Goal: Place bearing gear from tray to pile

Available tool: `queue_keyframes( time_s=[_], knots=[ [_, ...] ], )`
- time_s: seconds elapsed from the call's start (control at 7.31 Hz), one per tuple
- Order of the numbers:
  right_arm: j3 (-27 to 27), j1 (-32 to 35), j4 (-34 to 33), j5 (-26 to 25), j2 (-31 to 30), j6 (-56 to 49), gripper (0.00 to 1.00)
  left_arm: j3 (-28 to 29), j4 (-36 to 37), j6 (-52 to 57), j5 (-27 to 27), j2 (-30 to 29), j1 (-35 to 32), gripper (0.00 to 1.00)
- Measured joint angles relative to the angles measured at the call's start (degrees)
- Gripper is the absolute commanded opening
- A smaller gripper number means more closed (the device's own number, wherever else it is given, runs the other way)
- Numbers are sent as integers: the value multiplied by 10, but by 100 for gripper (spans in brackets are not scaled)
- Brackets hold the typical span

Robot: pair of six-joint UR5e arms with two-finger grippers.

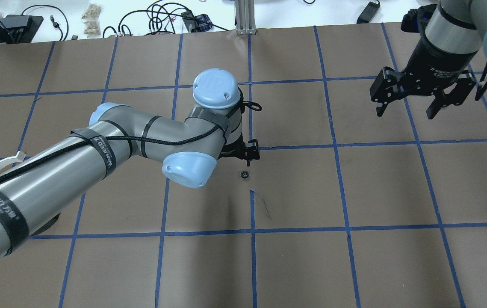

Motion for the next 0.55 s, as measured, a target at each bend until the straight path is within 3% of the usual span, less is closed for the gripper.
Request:
queue_keyframes(
  time_s=[0.27, 0.41, 0.55],
  knots=[
    [-3, 4, 4, 2, -3, 0, 100, -4, 39, -31, -27, -35, -13, 100],
    [-2, 11, 4, 2, -3, 1, 100, -4, 55, -34, -30, -47, -17, 86],
    [-2, 21, 3, 2, -2, 5, 100, -4, 64, -33, -30, -54, -20, 46]
  ],
)
